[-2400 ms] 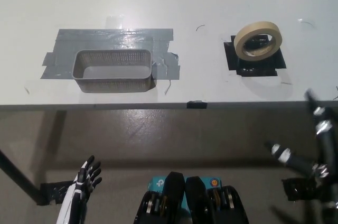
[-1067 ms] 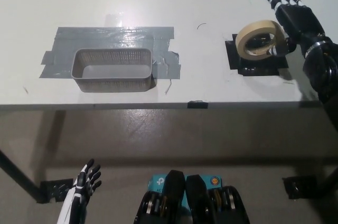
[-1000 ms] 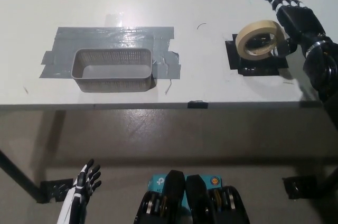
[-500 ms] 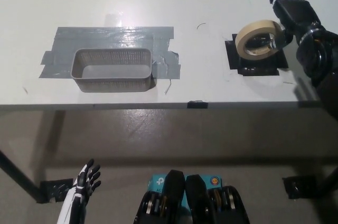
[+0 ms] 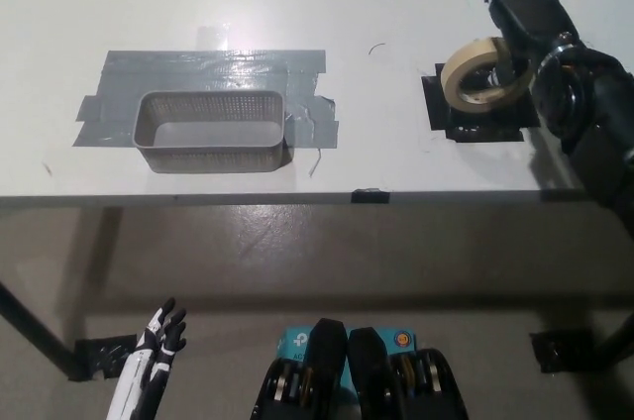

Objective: The robot picks the tape placed on the black area with right hand and places it in the small grey container.

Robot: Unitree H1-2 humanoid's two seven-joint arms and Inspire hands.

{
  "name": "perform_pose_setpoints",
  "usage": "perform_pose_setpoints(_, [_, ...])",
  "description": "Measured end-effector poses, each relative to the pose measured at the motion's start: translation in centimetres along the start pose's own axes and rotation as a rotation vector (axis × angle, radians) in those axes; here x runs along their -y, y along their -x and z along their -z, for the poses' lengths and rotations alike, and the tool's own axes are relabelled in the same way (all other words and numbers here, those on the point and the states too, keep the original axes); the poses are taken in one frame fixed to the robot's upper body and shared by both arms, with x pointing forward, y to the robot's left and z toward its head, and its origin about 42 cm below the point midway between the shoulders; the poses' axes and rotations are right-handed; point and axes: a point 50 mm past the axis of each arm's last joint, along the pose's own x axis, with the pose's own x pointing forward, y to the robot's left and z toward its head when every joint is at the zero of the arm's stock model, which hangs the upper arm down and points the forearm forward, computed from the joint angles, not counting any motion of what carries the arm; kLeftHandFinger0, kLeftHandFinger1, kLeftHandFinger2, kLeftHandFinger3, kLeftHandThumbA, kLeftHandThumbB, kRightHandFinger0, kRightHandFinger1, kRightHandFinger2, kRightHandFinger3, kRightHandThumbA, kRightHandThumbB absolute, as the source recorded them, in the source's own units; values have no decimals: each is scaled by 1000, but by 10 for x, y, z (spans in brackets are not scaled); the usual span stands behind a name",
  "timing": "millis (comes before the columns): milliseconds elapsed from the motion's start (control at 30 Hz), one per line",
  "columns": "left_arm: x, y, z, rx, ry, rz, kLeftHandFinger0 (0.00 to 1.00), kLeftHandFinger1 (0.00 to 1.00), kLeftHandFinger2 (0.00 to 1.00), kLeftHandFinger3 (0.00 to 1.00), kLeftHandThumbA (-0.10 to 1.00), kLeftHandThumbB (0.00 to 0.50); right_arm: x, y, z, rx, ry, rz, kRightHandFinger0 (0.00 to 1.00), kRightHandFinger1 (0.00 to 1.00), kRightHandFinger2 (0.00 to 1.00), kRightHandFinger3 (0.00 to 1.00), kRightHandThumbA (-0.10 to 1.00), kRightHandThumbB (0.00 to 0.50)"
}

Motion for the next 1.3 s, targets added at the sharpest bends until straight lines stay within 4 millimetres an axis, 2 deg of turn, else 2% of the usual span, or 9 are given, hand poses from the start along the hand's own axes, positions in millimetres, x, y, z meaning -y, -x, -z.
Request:
perform_pose_setpoints(267, [0,0,-1,3,-20,-6,1000,1000,1000,1000,904,64,-16,-4,-5,-28,20,-55,1000,1000,1000,1000,1000,359])
perform_pose_setpoints(367, [0,0,-2,5,-24,-6,1000,1000,1000,1000,918,58,-25,-5,-8,-40,34,-80,1000,1000,1000,1000,523,270])
perform_pose_setpoints(400, [0,0,-2,6,-26,-5,1000,1000,1000,1000,928,58,-27,-6,-9,-43,39,-88,811,960,1000,1000,254,275])
perform_pose_setpoints(500, [0,0,-2,8,-31,-5,1000,1000,1000,1000,933,58,-31,-7,-10,-54,52,-96,142,286,473,732,-83,263])
perform_pose_setpoints(667, [0,0,-3,9,-31,-5,1000,1000,1000,1000,941,63,-36,-5,-4,-73,65,-54,0,25,161,311,-100,264])
perform_pose_setpoints(867, [0,-4,-5,19,-34,-4,1000,1000,1000,1000,967,65,-42,-2,2,-76,62,24,0,93,292,396,-100,208])
perform_pose_setpoints(967, [0,-6,-7,25,-36,-3,1000,1000,1000,1000,965,55,-44,-1,3,-67,55,52,26,435,834,340,-100,155])
perform_pose_setpoints(1033, [0,-6,-7,26,-37,-3,1000,1000,1000,1000,960,40,-45,0,3,-57,46,67,45,538,955,352,-100,160])
perform_pose_setpoints(1300, [-1,-6,-8,26,-39,-2,1000,1000,1000,1000,957,53,-40,-1,-3,-14,38,122,58,480,805,463,-100,188])
